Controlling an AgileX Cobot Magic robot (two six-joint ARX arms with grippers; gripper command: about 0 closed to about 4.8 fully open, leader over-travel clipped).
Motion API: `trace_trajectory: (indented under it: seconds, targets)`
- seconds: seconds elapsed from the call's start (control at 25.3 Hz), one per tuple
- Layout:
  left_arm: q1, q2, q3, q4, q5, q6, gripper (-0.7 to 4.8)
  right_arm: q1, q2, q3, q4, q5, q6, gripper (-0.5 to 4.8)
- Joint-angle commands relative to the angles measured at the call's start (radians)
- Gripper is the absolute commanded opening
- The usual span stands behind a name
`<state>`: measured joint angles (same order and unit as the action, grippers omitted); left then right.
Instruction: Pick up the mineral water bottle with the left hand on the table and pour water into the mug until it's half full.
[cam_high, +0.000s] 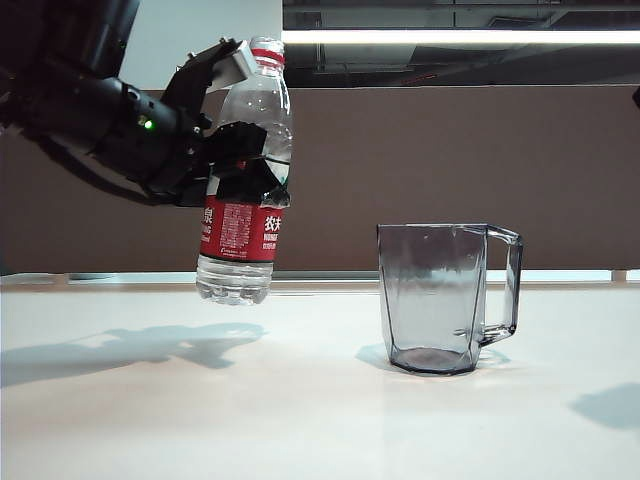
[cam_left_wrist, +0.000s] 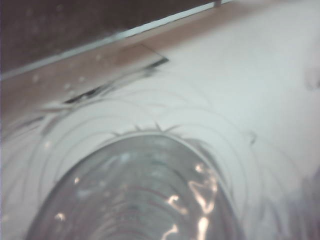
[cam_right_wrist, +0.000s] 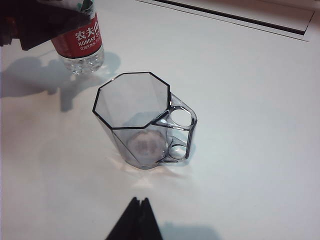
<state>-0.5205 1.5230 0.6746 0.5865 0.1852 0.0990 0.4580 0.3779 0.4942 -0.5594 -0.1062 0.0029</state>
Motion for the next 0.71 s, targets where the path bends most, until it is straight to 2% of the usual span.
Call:
trace_trajectory:
  seconds: [0.04,0.16,0.24,0.4,0.59,0.71]
  targets:
    - [-0.02,-0.008,0.045,-0.037,-0.099,0.06,2.41,0.0,0.0,0.008,0.014,-0.004,-0.004,-0.02]
    - [-0.049,-0.008,0.072,-0.09,-0.203,0.128,2.41,0.0,0.0,0.008,0.014,-0.004,-0.004,-0.02]
    - [-0.077,-0.006,0.083,-0.095,-0.237,0.188,2.41,0.0,0.0,0.008,0.014,-0.005,-0.004,-0.02]
    - [-0.124,0.005,0.097,-0.092,-0.264,0.261,2.41,0.0,0.0,0.008,0.014,-0.005,-0.004,-0.02]
    - [-0.153,0.077,0.137,-0.085,-0.29,0.273,2.41,0.0,0.0,0.008,0.014,-0.008,-0.004,-0.02]
    - [-0.164,0.106,0.166,-0.092,-0.306,0.332,2.41,0.0,0.0,0.008,0.014,-0.008,-0.004,-0.02]
